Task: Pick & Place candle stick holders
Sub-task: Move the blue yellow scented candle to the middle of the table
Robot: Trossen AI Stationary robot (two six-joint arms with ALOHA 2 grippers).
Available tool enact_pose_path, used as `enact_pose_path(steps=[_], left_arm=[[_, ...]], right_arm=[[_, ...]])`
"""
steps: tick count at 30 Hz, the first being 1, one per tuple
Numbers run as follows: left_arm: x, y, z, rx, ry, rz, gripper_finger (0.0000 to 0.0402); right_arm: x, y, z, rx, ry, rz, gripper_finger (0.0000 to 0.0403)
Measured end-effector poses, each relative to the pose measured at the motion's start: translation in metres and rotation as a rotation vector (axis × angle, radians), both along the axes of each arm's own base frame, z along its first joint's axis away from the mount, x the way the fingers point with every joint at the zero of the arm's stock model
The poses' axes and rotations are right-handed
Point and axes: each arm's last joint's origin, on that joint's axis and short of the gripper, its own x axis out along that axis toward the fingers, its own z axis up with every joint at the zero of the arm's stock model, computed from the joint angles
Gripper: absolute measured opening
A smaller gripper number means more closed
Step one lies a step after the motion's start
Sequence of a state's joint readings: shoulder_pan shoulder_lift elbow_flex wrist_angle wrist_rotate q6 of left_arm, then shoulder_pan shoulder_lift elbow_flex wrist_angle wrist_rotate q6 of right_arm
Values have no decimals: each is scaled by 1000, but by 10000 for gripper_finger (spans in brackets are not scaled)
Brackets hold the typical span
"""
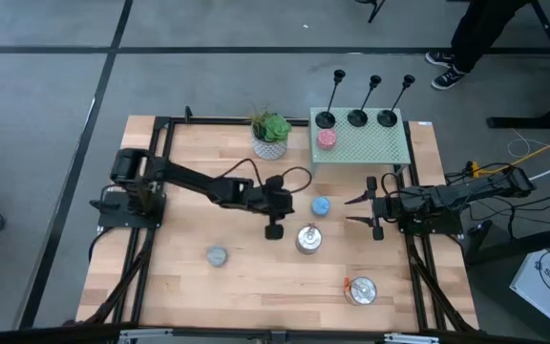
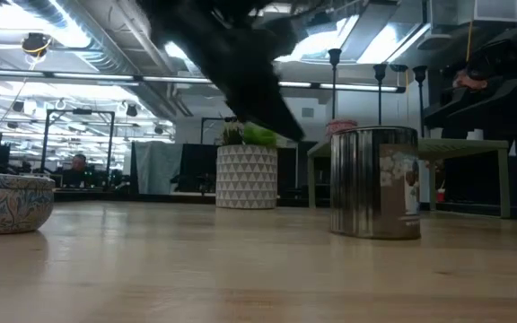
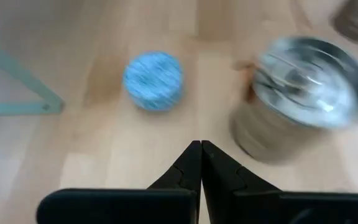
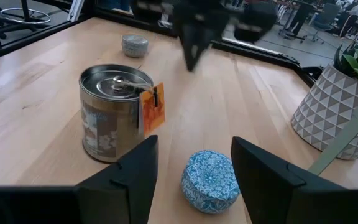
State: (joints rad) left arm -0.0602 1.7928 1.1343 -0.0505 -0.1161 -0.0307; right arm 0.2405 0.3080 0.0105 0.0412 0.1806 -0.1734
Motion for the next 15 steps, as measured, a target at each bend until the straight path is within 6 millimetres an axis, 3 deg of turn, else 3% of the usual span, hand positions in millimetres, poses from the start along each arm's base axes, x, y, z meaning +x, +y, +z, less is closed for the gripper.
enact_pose_path(steps=[9,15], left_arm=[[-63,-36,41,-66,260,10,1],[-102,-55,45,-352,540,172,2]], right_arm=[[0,0,0,0,0,0,204],[0,0,0,0,0,0,204]])
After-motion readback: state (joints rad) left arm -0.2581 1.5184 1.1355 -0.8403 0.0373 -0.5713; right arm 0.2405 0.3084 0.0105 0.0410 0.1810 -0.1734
